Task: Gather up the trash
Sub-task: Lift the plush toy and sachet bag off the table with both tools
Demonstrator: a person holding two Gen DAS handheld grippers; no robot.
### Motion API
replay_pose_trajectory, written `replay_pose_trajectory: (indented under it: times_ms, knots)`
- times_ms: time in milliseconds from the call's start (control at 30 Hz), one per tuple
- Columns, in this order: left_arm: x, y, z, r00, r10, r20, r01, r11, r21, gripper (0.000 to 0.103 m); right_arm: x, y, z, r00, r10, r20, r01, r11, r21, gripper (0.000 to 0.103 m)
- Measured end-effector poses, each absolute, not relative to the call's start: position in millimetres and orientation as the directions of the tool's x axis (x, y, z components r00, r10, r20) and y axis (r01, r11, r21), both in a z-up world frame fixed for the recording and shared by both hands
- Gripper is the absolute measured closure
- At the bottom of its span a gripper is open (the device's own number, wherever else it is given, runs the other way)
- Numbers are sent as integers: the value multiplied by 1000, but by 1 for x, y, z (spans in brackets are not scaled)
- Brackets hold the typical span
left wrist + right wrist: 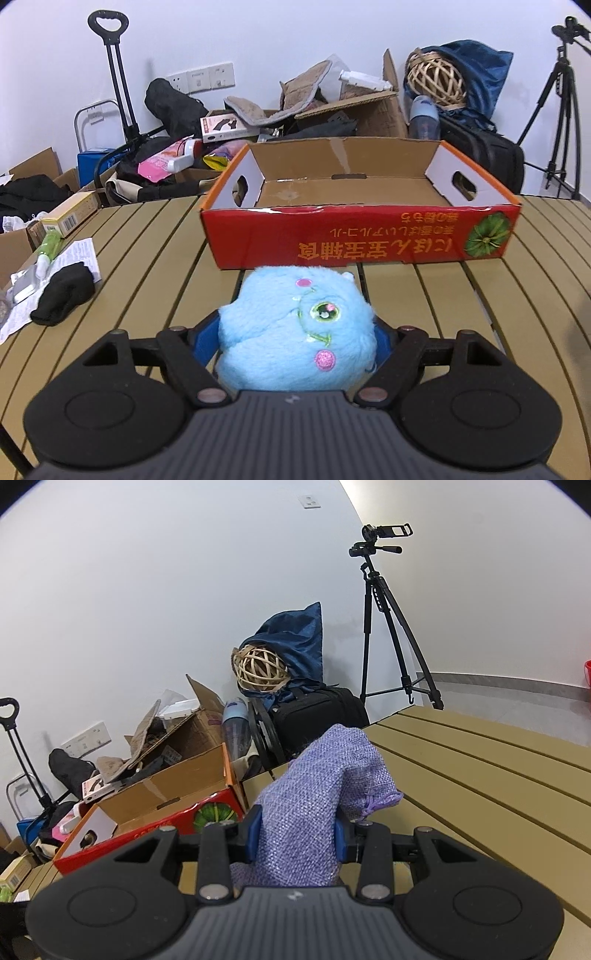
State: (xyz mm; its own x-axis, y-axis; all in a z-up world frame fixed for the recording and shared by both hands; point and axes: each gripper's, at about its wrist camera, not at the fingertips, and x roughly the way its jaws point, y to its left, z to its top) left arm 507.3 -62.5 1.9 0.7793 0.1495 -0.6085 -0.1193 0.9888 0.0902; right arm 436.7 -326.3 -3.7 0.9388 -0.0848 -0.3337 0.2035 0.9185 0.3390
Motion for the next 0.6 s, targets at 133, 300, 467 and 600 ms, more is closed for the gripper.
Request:
replay_pose_trajectory:
  times_ms: [133,300,467,600]
  knots:
    - [481,-58,9,786,136,-603,-109,991,81,24,420,-318,-9,940,-71,-334,187,925,329,67]
    - [448,-52,19,797,117,-592,-92,993,72,24,398,-305,-7,946,-66,-317,159,947,278,67]
    - [419,-46,24,805,97,-585,-77,995,60,24,367,-301,-5,956,-65,-285,141,956,257,67]
    - [394,-44,28,818,85,-569,-63,996,58,24,344,-298,1,967,-60,-248,118,967,227,67]
